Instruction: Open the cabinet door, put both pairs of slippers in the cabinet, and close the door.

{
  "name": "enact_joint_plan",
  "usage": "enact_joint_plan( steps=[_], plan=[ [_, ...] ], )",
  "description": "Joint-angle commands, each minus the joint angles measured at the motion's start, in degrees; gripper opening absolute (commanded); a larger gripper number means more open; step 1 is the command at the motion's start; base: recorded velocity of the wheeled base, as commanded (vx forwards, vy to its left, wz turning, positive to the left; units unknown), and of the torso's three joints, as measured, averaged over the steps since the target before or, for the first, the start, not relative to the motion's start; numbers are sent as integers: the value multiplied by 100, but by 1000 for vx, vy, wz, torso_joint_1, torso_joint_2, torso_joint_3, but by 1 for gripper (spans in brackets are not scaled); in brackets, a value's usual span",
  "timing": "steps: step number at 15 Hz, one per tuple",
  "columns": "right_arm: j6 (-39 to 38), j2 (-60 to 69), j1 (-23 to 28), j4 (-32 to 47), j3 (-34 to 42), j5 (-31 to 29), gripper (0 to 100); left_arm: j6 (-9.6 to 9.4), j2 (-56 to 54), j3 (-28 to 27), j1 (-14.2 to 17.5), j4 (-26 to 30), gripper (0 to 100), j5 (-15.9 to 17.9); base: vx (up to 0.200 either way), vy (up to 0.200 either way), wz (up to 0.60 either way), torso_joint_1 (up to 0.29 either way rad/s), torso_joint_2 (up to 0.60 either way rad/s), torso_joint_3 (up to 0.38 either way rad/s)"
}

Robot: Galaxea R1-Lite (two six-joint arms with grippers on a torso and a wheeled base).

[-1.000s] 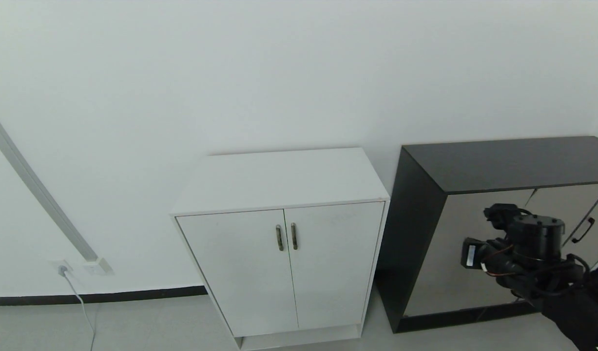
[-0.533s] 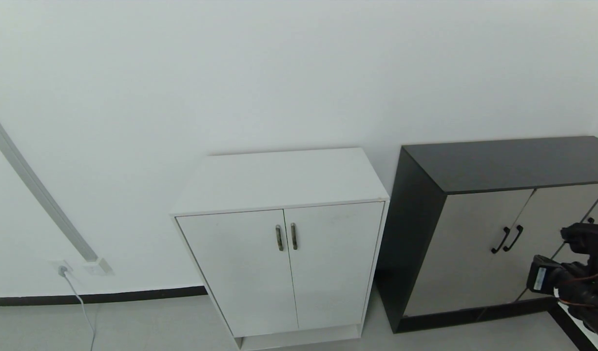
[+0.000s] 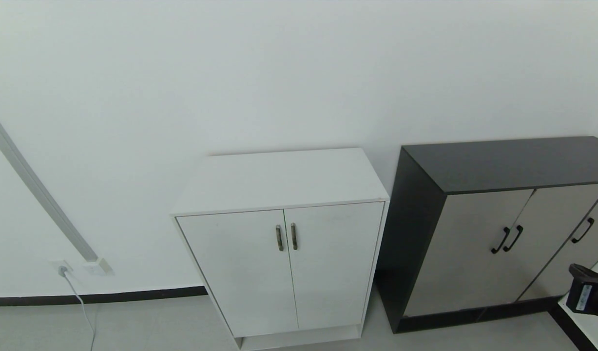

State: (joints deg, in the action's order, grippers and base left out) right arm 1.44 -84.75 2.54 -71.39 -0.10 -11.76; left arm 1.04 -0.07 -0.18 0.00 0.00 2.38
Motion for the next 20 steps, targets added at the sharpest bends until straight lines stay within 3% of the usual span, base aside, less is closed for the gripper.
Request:
enact_joint_plan(
  steps=[1,5,8,9,10,15,20],
  plan=[
    [58,1162,1,609,-25,174,0,2,7,1,0,0,0,0,0,0,0,0,0,0],
    [67,2138,1,1496,-34,482,0,2,7,1,0,0,0,0,0,0,0,0,0,0],
    [146,3228,1,2753,-43,790,0,2,7,1,0,0,0,0,0,0,0,0,0,0],
    [146,3228,1,2753,-43,790,0,2,7,1,0,0,0,0,0,0,0,0,0,0],
    [146,3984,1,3702,-87,1089,0,2,7,1,0,0,0,0,0,0,0,0,0,0],
    [146,5575,-25,5715,-131,1669,0,2,7,1,0,0,0,8,0,0,0,0,0,0],
    [146,6155,-245,6655,-52,1774,0,2,7,1,0,0,0,0,0,0,0,0,0,0]
  ],
)
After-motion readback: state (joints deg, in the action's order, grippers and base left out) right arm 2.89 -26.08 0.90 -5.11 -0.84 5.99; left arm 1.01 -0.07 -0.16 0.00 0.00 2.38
